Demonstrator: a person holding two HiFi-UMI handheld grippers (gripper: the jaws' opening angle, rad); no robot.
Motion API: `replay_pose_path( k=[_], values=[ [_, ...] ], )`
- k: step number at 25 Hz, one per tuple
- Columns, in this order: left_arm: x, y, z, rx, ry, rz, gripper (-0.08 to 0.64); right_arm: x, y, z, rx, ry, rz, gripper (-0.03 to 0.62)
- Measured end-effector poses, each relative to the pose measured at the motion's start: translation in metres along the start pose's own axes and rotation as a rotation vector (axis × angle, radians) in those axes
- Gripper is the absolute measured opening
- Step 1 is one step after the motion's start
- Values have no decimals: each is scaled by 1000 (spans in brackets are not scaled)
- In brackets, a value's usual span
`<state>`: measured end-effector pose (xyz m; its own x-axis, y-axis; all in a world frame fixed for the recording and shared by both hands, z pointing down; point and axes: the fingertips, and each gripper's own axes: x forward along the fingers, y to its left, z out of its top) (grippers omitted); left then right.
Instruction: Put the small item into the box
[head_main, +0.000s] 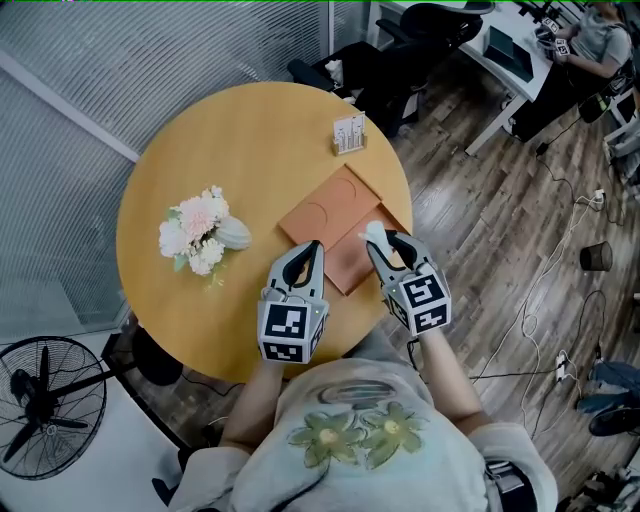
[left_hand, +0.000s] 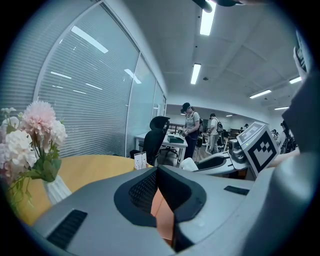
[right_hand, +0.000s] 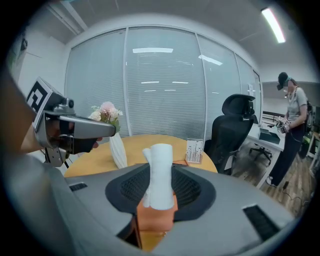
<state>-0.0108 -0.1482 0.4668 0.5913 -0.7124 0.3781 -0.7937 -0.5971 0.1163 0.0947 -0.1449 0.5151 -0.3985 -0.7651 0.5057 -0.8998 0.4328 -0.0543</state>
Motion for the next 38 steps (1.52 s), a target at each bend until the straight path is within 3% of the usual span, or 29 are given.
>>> replay_pose_path(
  k=[23,38],
  values=[
    [2,5,-6,43,18,35,-9,22,-1,-30,-43,94,42,141],
    [2,12,-14,11,34,60,-8,40,-3,-57,-69,165,68,143]
  ],
)
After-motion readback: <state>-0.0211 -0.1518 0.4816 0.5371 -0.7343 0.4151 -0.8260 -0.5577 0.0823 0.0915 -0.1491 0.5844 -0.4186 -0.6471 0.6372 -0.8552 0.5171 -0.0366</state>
